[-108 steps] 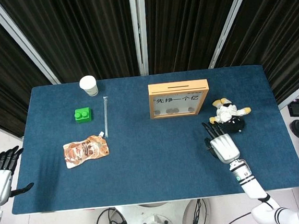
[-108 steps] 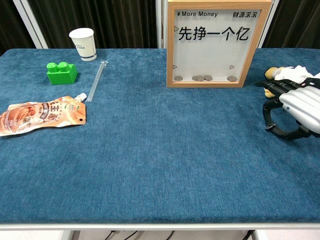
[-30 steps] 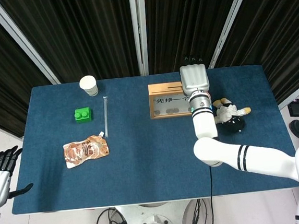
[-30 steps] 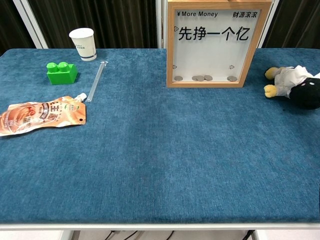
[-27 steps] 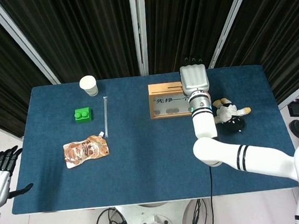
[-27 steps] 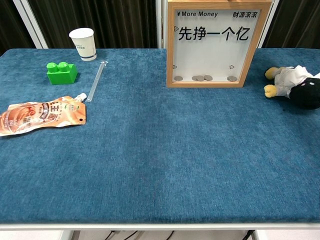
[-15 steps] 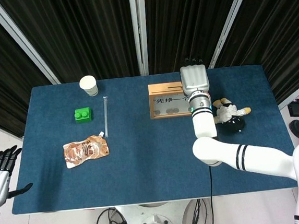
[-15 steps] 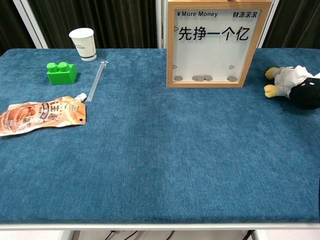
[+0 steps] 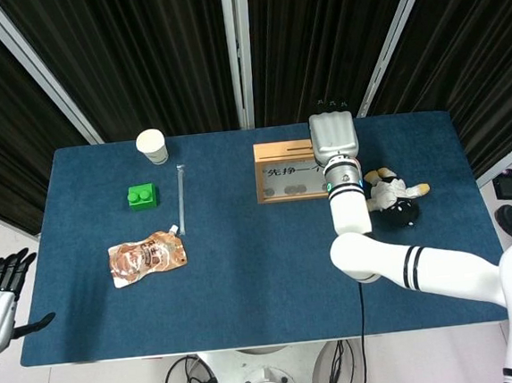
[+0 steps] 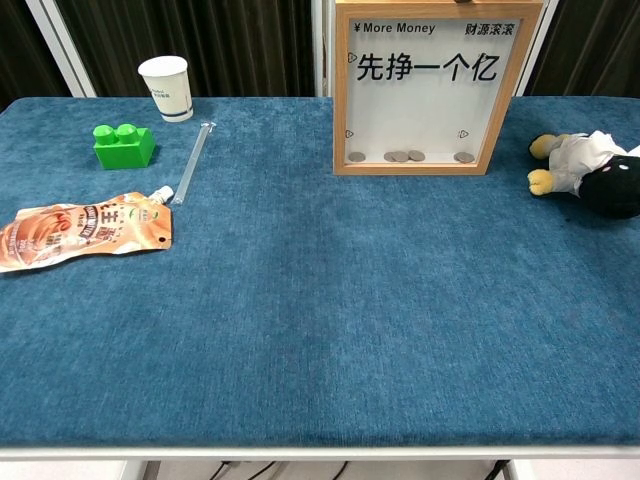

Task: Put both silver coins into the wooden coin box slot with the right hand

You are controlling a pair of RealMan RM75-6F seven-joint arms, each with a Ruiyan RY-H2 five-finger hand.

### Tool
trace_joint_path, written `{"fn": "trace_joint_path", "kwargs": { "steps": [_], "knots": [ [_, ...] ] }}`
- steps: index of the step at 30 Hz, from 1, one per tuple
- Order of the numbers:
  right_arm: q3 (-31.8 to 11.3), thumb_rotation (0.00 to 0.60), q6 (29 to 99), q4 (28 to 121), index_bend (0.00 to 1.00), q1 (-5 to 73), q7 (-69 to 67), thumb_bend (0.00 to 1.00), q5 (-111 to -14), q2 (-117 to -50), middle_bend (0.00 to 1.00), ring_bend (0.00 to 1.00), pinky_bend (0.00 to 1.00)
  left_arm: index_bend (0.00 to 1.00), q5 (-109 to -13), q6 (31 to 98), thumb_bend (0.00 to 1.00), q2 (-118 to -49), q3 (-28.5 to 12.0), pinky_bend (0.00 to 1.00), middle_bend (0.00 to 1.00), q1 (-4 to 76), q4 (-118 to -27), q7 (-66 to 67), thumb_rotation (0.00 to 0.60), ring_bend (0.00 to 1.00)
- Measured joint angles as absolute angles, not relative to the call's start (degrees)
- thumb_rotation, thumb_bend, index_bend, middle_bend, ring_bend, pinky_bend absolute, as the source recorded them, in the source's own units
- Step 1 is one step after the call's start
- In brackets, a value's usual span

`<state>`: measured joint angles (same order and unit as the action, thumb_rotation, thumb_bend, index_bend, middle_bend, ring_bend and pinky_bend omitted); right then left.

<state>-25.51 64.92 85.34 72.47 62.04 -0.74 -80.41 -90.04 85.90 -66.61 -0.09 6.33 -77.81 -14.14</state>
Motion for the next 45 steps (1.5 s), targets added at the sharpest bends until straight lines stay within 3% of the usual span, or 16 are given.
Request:
{"fn": "trace_joint_path", "kwargs": {
  "steps": [5, 8, 18, 27, 32, 36, 40, 45],
  "knots": [
    [-25.19, 0.600, 63.78, 85.45, 0.14, 72.25, 61.16, 0.35, -1.34, -79.96, 0.01, 0.00, 0.00, 0.05, -89.91, 85.79, 0.02, -66.71, -0.13, 0.00, 0.01, 6.33, -77.55, -14.37, 0.600, 0.00],
    [-25.07, 0.600, 63.23, 85.67, 0.03, 72.05, 60.31, 0.35, -2.01, -79.63, 0.01, 0.00, 0.00, 0.05, -89.89, 85.81, 0.02, -66.71, -0.13, 0.00, 0.01, 6.30, -77.53, -14.55, 0.600, 0.00],
    [-24.81, 0.600, 62.60, 88.66, 0.00, 70.20, 55.67, 0.35, -5.87, -77.28, 0.00, 0.00, 0.00, 0.05, -90.02, 85.97, 0.02, -66.57, -0.13, 0.00, 0.01, 6.24, -77.97, -13.97, 0.600, 0.00],
    [-22.92, 0.600, 65.66, 101.13, 0.00, 63.49, 49.28, 0.35, -17.39, -69.90, 0.00, 0.00, 0.00, 0.05, -90.13, 86.24, 0.02, -66.33, -0.29, 0.00, 0.01, 6.28, -78.66, -13.21, 0.600, 0.00],
    [-16.53, 0.600, 71.55, 108.92, 0.00, 53.60, 42.82, 0.34, -35.02, -65.05, 0.00, 0.00, 0.00, 0.05, -90.22, 86.37, 0.02, -66.29, -0.46, 0.00, 0.01, 6.40, -79.18, -11.98, 0.600, 0.00],
    [-8.41, 0.600, 77.94, 109.60, 0.00, 43.47, 35.80, 0.31, -53.10, -63.78, 0.00, 0.00, 0.00, 0.05, -90.29, 86.63, 0.02, -66.34, -0.70, 0.00, 0.01, 6.50, -79.69, -10.06, 0.600, 0.00],
    [1.23, 0.600, 85.59, 103.25, 0.00, 29.37, 26.08, 0.25, -70.67, -65.58, 0.00, 0.00, 0.00, 0.05, -90.03, 86.85, 0.02, -66.59, -1.18, 0.00, 0.01, 6.65, -80.31, -6.84, 0.600, 0.00],
    [7.11, 0.600, 90.86, 89.78, 0.00, 18.25, 15.76, 0.26, -78.41, -71.06, 0.00, 0.00, 0.00, 0.05, -89.57, 86.66, 0.02, -67.75, -1.88, 0.00, 0.01, 7.18, -80.47, -2.85, 0.600, 0.00]
  ]
}}
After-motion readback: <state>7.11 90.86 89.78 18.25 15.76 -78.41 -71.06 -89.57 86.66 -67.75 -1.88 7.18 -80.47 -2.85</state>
